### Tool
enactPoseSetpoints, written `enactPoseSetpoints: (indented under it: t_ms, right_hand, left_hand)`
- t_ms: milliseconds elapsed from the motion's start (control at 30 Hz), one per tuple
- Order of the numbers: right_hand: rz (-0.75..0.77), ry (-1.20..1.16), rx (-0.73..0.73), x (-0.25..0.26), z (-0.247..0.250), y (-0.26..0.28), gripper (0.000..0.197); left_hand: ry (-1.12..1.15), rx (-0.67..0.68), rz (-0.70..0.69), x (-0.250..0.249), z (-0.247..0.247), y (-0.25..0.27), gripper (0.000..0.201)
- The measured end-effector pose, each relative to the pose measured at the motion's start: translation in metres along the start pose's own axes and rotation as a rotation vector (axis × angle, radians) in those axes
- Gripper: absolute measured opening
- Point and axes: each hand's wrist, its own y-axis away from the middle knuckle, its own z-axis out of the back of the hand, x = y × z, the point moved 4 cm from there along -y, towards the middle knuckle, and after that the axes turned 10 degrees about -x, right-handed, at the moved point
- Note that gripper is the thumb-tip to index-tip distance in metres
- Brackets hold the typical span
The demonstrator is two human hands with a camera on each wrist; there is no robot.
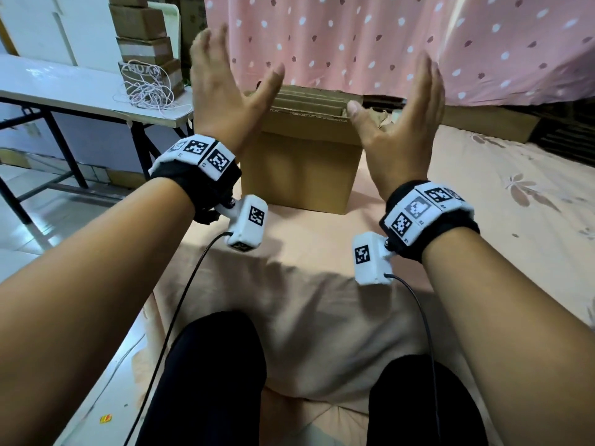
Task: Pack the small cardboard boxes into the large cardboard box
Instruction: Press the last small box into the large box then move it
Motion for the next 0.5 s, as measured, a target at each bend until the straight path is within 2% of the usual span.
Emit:
enactPoseSetpoints:
  t_ms: [67, 133, 200, 233, 267, 300, 400, 433, 500]
  right_hand:
    - [-0.191, -0.150, 0.026, -0.018, 0.002, 0.003, 0.117]
    - [-0.441, -0.341, 0.176, -0.035, -0.008, 0.012, 0.129]
    - [-0.628, -0.420, 0.329, -0.047, -0.021, 0.024, 0.135]
    - [-0.654, -0.415, 0.369, -0.051, -0.026, 0.029, 0.136]
    - [-0.650, -0.401, 0.396, -0.052, -0.028, 0.032, 0.132]
    - [-0.633, -0.402, 0.408, -0.054, -0.032, 0.033, 0.120]
    - [-0.640, -0.511, 0.394, -0.052, -0.038, 0.032, 0.056]
    - [-0.636, -0.516, 0.382, -0.049, -0.041, 0.031, 0.044]
    - [-0.588, -0.474, 0.376, -0.044, -0.046, 0.030, 0.041]
  left_hand:
    - [0.209, 0.034, 0.268, 0.018, -0.007, 0.004, 0.116]
    - [0.418, 0.050, 0.551, 0.034, -0.012, 0.009, 0.141]
    - [0.498, 0.014, 0.680, 0.044, -0.012, 0.011, 0.152]
    - [0.508, -0.017, 0.699, 0.049, -0.012, 0.011, 0.153]
    - [0.512, -0.041, 0.714, 0.051, -0.012, 0.013, 0.153]
    - [0.517, -0.057, 0.737, 0.056, -0.014, 0.014, 0.154]
    - [0.629, 0.036, 0.844, 0.063, -0.026, 0.023, 0.150]
    - [0.676, 0.101, 0.824, 0.061, -0.030, 0.026, 0.139]
    - [0.666, 0.190, 0.693, 0.055, -0.034, 0.031, 0.098]
